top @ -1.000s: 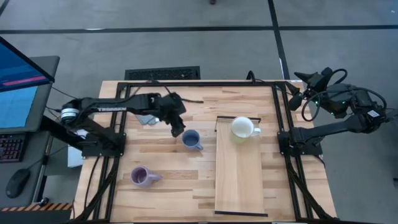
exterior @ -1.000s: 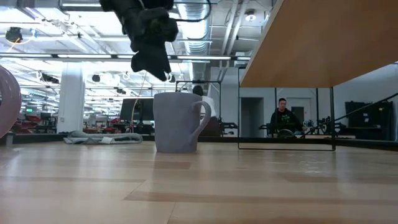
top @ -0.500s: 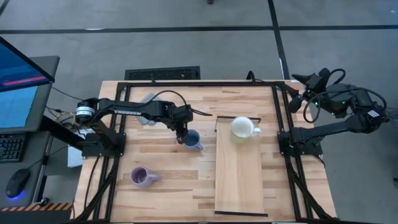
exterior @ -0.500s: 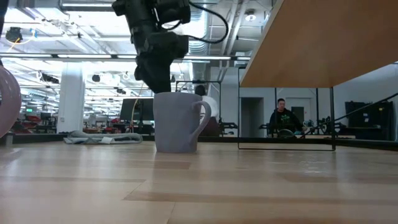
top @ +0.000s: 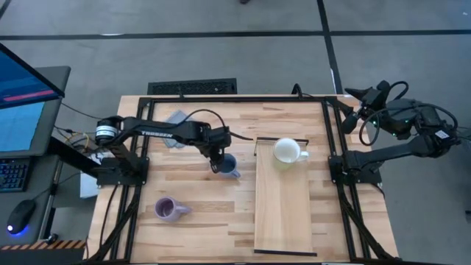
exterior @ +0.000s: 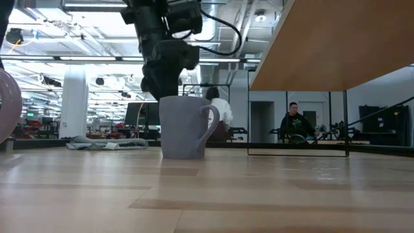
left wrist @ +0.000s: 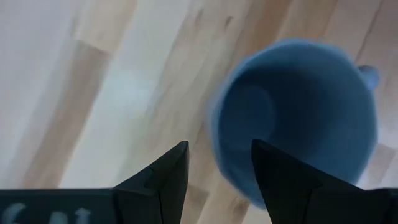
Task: Stack small to large cups/mugs on shelf
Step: Move the blue mug on the shelf
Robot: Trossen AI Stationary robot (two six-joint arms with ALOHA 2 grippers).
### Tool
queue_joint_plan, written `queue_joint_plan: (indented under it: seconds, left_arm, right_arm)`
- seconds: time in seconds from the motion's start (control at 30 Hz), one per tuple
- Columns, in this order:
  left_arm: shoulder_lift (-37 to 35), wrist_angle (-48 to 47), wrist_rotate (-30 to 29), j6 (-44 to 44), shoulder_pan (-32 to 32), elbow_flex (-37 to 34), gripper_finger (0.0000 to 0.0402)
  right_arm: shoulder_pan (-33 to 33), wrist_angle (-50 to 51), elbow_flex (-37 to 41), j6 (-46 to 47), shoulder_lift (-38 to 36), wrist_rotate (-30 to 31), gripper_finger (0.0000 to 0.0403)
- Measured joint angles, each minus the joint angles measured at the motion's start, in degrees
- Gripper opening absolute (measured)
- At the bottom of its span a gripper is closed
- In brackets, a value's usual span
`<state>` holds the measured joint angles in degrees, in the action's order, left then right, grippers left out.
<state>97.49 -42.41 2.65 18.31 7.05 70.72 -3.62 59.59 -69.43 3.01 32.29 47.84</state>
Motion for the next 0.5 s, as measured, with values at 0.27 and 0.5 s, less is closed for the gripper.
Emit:
queue_joint_plan:
  seconds: [0.27,0.5]
  left_arm:
    - [3.05,-0.48,-0.52,-0.97,0.17,0.04,0.0166]
    - [3.06,-0.60,-0.48,-1.73,0.13,0.04,0.0128]
  right_arm:
    - [0.00,0.10,0.00,0.00,-0.01,-0.01,0.0265]
    - [-0.02,0.78,0.00,0.02,-0.02,-0.01,0.0265]
